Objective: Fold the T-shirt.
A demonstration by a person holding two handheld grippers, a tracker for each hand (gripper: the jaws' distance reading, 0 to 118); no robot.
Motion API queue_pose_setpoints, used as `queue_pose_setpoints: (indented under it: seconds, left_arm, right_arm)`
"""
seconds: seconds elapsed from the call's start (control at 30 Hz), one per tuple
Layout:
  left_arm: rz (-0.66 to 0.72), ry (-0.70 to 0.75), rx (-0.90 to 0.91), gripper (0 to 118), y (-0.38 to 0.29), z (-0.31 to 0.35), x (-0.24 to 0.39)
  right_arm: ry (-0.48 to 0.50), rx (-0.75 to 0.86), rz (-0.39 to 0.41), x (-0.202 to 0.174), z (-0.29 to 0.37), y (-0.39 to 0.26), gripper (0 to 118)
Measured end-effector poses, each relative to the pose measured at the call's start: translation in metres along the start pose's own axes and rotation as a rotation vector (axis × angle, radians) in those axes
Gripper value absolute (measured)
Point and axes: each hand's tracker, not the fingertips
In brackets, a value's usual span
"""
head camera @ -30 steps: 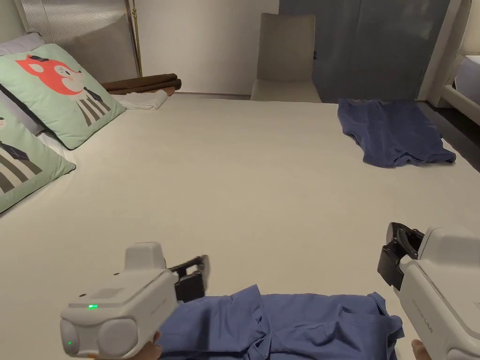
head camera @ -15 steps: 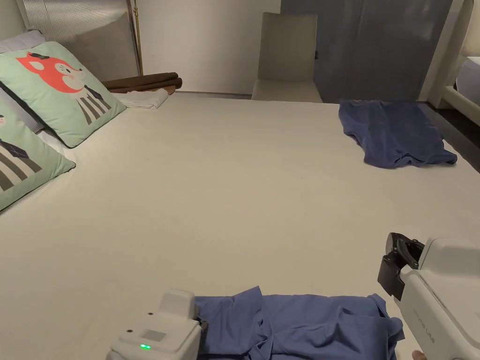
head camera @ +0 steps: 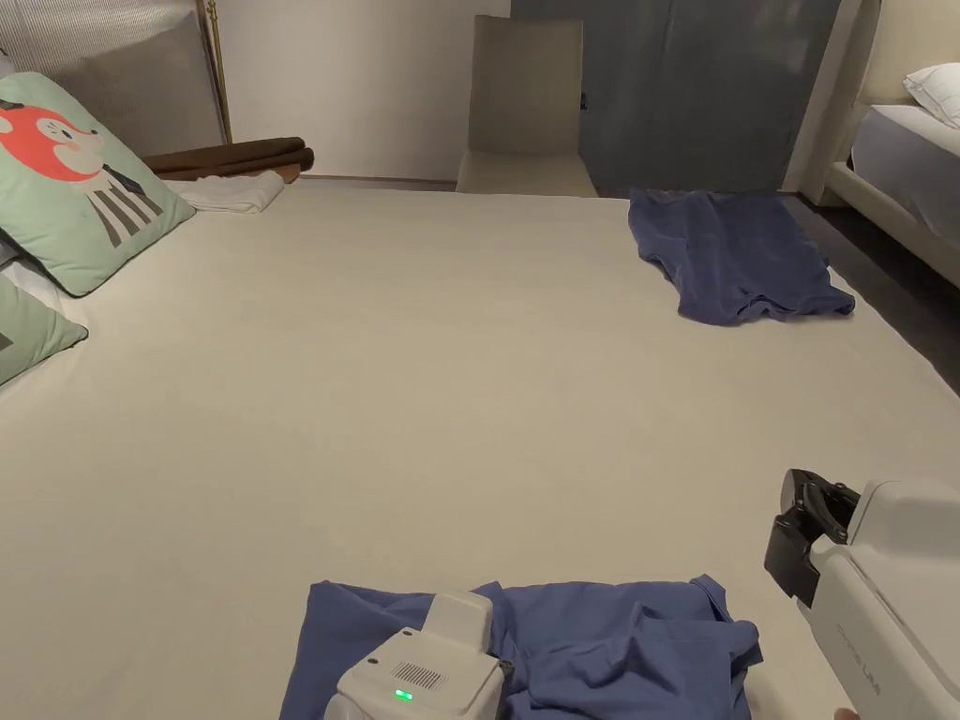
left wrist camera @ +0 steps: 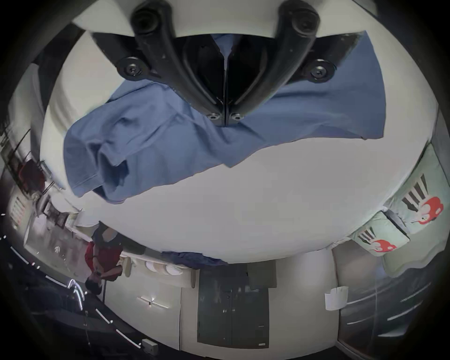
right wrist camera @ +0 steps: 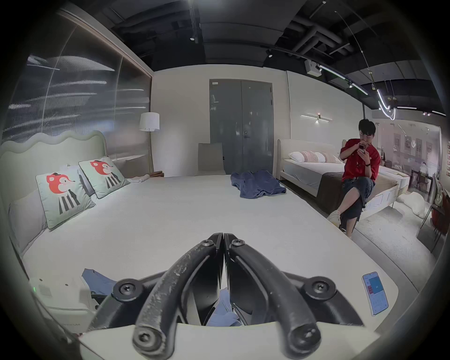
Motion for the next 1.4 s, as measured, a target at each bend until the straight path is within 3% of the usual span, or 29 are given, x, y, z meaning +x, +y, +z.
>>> queue_pose_setpoints:
  seconds: [0.17, 0.37, 0.4, 0.47, 0.53, 0.57, 0.6, 0.77, 0.93, 1.0, 1.07, 1.1, 1.23, 1.4]
  left_arm:
    - [0.221, -0.231, 0.094, 0, 0.017, 0.031, -0.032]
    - [0.393, -0.297, 0.134, 1, 0.031, 0.069, -0.101]
    - [0.445, -0.306, 0.121, 7, 0.029, 0.072, -0.115]
    - [0.527, -0.324, 0.101, 46, 0.024, 0.075, -0.138]
    - [0.605, -0.345, 0.071, 99, 0.016, 0.076, -0.160]
    - [0.643, -0.356, 0.046, 110, 0.011, 0.074, -0.167]
    - [0.665, -0.359, 0.022, 113, 0.007, 0.073, -0.173]
    - [0.766, -0.360, 0.002, 112, -0.021, 0.067, -0.197]
    - [0.775, -0.362, -0.076, 108, -0.041, 0.047, -0.203]
    - [0.783, -0.365, -0.088, 89, -0.047, 0.039, -0.202]
    - [0.787, -0.355, -0.087, 43, -0.049, 0.036, -0.196]
    - [0.749, -0.309, -0.096, 36, -0.048, 0.035, -0.191]
    - [0.703, -0.262, -0.077, 13, -0.045, 0.039, -0.183]
    - [0.602, -0.189, -0.017, 10, -0.025, 0.067, -0.186]
  right_arm:
    - [0.010, 0.001, -0.005, -0.005, -0.003, 0.001, 0]
    - [0.047, 0.002, 0.000, -0.017, -0.007, 0.002, 0]
    - [0.052, 0.002, 0.000, -0.020, -0.008, 0.002, 0]
    - [0.062, 0.000, 0.002, -0.024, -0.009, 0.002, 0]
    - [0.071, -0.003, 0.002, -0.028, -0.010, 0.000, 0]
    - [0.073, -0.004, 0.003, -0.029, -0.010, 0.000, 0]
    - [0.076, -0.006, 0.003, -0.031, -0.011, -0.001, 0]
    - [0.084, -0.021, 0.005, -0.035, -0.014, -0.003, 0]
    - [0.089, -0.028, 0.012, -0.037, -0.016, -0.003, 0]
    - [0.087, -0.029, 0.014, -0.038, -0.016, -0.003, 0]
    - [0.087, -0.030, 0.014, -0.037, -0.017, -0.003, 0]
    - [0.086, -0.032, 0.016, -0.036, -0.017, -0.003, 0]
    - [0.080, -0.037, 0.018, -0.035, -0.018, -0.003, 0]
    - [0.081, -0.034, 0.016, -0.035, -0.020, 0.000, 0]
